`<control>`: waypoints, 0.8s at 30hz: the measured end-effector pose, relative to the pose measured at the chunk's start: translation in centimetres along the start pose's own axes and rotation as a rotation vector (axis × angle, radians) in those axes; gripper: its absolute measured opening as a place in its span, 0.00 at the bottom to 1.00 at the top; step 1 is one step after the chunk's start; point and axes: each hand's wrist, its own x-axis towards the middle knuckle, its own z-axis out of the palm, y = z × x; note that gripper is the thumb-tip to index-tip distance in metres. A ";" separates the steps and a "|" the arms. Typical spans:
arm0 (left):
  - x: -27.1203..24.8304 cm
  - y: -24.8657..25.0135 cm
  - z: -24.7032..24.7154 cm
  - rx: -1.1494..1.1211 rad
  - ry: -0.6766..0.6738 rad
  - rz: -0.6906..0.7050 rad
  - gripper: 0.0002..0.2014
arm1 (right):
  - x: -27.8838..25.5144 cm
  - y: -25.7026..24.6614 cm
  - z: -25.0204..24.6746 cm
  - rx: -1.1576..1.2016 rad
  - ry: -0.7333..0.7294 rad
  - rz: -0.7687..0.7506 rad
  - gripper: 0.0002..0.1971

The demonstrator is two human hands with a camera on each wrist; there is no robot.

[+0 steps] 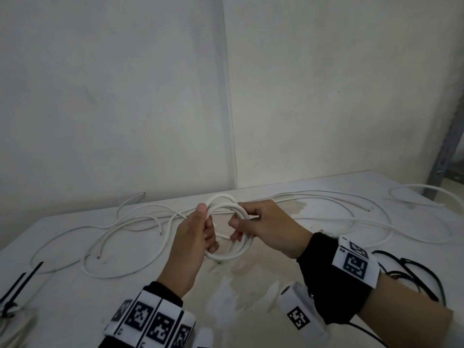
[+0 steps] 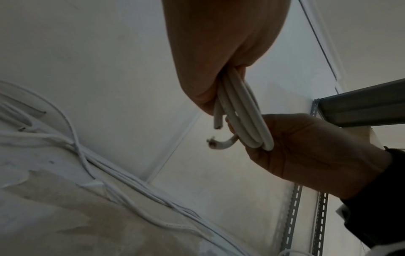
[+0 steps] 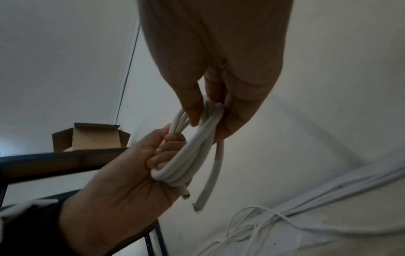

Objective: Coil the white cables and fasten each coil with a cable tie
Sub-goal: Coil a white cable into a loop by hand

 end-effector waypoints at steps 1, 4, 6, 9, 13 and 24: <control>0.0 -0.1 0.0 0.008 0.003 0.005 0.21 | 0.0 0.0 0.1 0.027 0.017 0.014 0.06; -0.2 -0.3 -0.2 0.032 -0.002 0.041 0.20 | -0.1 0.0 0.4 0.042 0.049 0.022 0.07; -0.3 -0.5 -0.2 0.058 -0.010 0.062 0.20 | -0.2 0.1 0.5 0.048 0.058 0.018 0.08; -0.3 -0.6 -0.1 0.084 -0.015 0.077 0.19 | -0.2 0.4 0.7 0.136 0.102 0.048 0.08; -0.1 -0.5 0.2 0.106 -0.024 0.104 0.19 | -0.1 0.5 0.7 0.313 0.134 0.072 0.08; 0.0 -0.6 -0.5 0.117 -0.035 0.114 0.19 | -0.8 0.1 0.4 0.605 -0.089 0.156 0.07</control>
